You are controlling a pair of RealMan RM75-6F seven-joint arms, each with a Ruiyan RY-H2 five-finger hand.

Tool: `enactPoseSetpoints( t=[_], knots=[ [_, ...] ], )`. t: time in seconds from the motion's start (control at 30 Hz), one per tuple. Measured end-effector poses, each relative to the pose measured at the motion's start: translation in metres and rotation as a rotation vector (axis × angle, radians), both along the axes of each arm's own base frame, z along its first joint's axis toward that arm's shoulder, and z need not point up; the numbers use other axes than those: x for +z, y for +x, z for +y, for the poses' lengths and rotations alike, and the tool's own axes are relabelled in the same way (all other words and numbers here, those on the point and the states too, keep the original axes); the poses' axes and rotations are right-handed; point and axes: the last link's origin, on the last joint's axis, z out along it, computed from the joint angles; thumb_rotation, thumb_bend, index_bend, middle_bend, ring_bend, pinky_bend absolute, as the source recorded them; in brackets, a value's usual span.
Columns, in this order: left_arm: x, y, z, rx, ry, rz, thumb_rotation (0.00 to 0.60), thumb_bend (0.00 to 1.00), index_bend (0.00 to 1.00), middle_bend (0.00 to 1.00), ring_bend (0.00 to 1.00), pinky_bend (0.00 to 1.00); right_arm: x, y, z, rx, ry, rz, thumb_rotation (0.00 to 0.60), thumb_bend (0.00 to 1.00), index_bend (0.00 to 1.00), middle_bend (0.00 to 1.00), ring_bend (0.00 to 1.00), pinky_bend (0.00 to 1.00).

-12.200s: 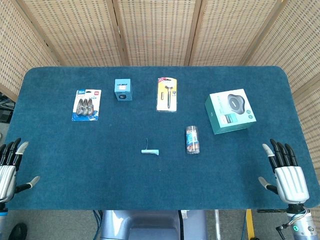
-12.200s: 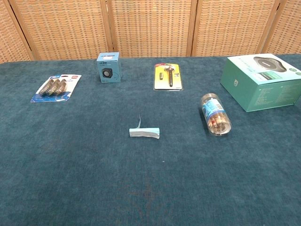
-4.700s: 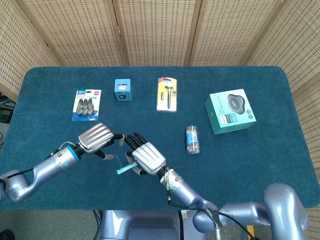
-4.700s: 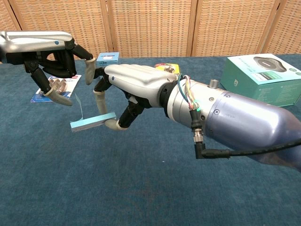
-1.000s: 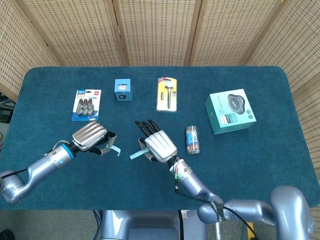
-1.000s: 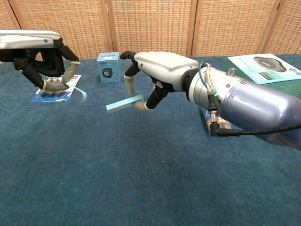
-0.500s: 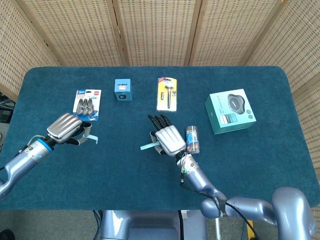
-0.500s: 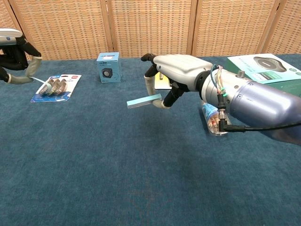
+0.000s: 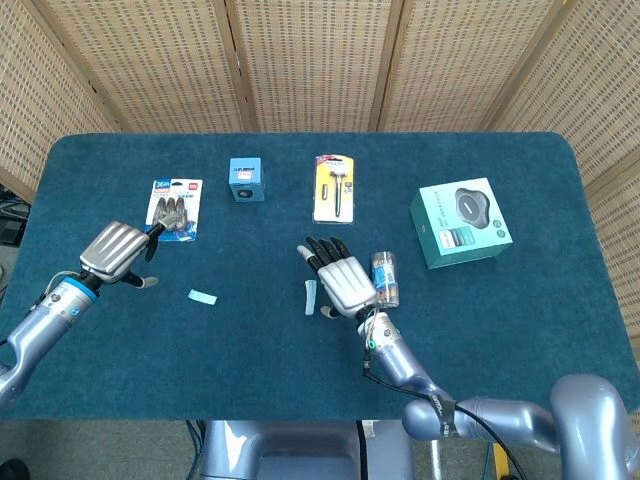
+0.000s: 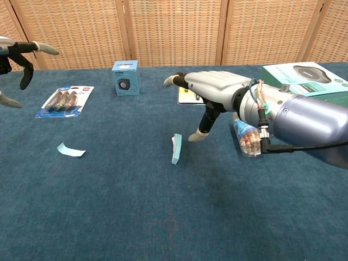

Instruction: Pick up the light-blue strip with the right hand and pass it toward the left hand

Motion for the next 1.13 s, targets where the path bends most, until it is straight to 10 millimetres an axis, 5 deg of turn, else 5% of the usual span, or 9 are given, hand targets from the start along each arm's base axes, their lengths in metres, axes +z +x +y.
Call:
enactPoseSetpoints(
  t=[0.1,0.23,0.37,0.5,0.77,0.9,1.13],
  knots=[
    [0.01,0.0,-0.007,-0.016,0.052,-0.035,0.6,0.0,0.0,0.19,0.84,0.98,0.018,0.002,0.006,0.027,-0.017,-0.014,0.6,0.0,0.0,0.0,0.0,0.0],
    [0.026,-0.004,-0.022,-0.039,0.15,-0.104,0.6,0.0,0.0,0.18,0.84,0.92,0.051,-0.011,0.007,0.081,-0.093,0.0,0.6,0.0,0.0,0.0,0.0,0.0],
    [0.042,-0.015,-0.043,-0.045,0.253,-0.179,0.6,0.0,0.0,0.07,0.81,0.77,0.081,-0.035,0.01,0.13,-0.168,-0.002,0.6,0.0,0.0,0.0,0.0,0.0],
    [0.053,-0.03,-0.064,-0.025,0.329,-0.228,0.6,0.0,0.0,0.0,0.37,0.56,0.103,-0.067,0.01,0.14,-0.224,-0.013,0.6,0.0,0.0,0.0,0.0,0.0],
    [0.055,-0.064,-0.111,0.167,0.359,-0.284,0.6,0.0,0.0,0.0,0.01,0.04,0.148,-0.171,0.0,0.048,-0.364,0.038,0.6,0.0,0.0,0.0,0.0,0.0],
    [0.052,-0.079,-0.141,0.286,0.383,-0.321,0.6,0.0,0.0,0.0,0.0,0.0,0.164,-0.22,0.028,-0.054,-0.388,0.008,0.6,0.0,0.0,0.0,0.0,0.0],
    [0.038,-0.084,-0.171,0.357,0.415,-0.351,0.6,0.0,0.0,0.0,0.0,0.0,0.169,-0.252,0.092,-0.144,-0.437,-0.061,0.6,0.0,0.0,0.0,0.0,0.0]
  ],
)
